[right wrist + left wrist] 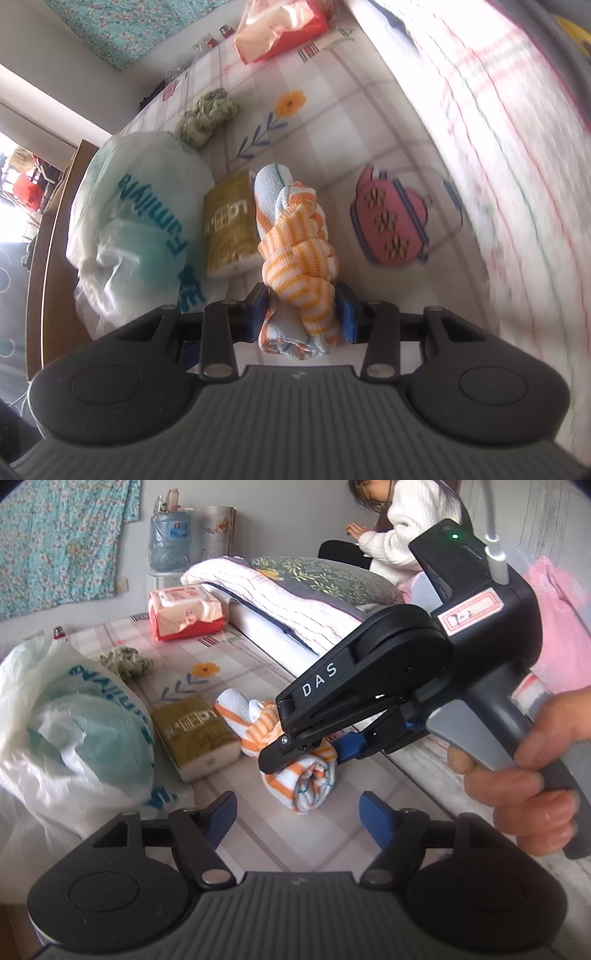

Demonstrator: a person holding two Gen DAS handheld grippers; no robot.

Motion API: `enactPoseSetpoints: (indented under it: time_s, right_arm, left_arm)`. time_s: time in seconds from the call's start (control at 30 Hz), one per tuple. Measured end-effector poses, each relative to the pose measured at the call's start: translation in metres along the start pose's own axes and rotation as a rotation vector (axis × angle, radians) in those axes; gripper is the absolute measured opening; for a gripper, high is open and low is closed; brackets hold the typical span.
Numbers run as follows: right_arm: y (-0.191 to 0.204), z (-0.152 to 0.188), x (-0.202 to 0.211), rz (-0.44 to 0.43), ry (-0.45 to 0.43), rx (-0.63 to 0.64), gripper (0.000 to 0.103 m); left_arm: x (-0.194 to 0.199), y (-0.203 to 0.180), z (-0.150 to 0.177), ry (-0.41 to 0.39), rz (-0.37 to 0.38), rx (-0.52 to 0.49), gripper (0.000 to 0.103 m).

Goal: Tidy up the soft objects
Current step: 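Close the right gripper on the orange-striped rolled cloth and lift it, then carry the striped cloth with the right gripper over the cardboard box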

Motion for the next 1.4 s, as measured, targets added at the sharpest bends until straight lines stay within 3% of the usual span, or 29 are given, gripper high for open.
enactPoseSetpoints:
  time_s: [0.13, 0.33, 0.47, 0.57, 0.6, 0.73, 0.77, 0.9, 1.07, 1.4]
  right_arm:
    - [0.002, 0.023, 0.005, -0.022, 0.021, -0.022, 0.04]
    - [0.005, 0.043, 0.012, -0.046, 0.054, -0.03, 0.044]
    - [0.003, 0.041, 0.02, -0.043, 0.021, -0.034, 0.055]
    - [0.0, 0.035, 0.028, -0.058, -0.019, -0.039, 0.056]
    - [-0.001, 0.032, 0.029, -0.064, -0.032, -0.043, 0.056]
    - [-0.005, 0.023, 0.027, -0.072, -0.076, -0.044, 0.056]
    - [-0.006, 0.022, 0.025, -0.072, -0.084, -0.043, 0.056]
    - [-0.008, 0.022, 0.017, -0.057, -0.1, -0.018, 0.053]
    - [-0.006, 0.033, 0.013, -0.098, -0.099, -0.011, 0.037]
    - [-0.003, 0.049, 0.008, -0.122, -0.105, -0.017, 0.037]
  left_arm:
    - [0.004, 0.0, 0.01, 0.03, 0.025, 0.018, 0.079]
    - [0.005, 0.0, 0.019, 0.035, -0.002, 0.009, 0.079]
    - [-0.001, -0.002, 0.014, 0.031, -0.006, 0.001, 0.079]
    - [-0.005, -0.006, 0.009, 0.024, -0.012, -0.003, 0.078]
    - [-0.007, -0.006, 0.008, 0.02, -0.012, -0.001, 0.077]
    - [-0.013, -0.012, 0.005, 0.026, -0.003, -0.009, 0.056]
    - [-0.014, -0.013, 0.006, 0.026, -0.009, -0.011, 0.055]
    - [-0.011, -0.016, 0.01, 0.003, -0.027, -0.027, 0.051]
    - [-0.001, -0.02, 0.019, 0.003, -0.04, -0.048, 0.05]
    - [-0.005, -0.015, 0.018, 0.056, -0.026, -0.021, 0.061]
Point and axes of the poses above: each gripper's, at about its wrist camera, not at the fingertips, and x roughly against the way its jaws point, y to its left, z to its underside, the point moved 1 cm from there along -x, roughly the way its jaws point, and after that the axes turned 14 degrees about -z, right-handed, at the moved point
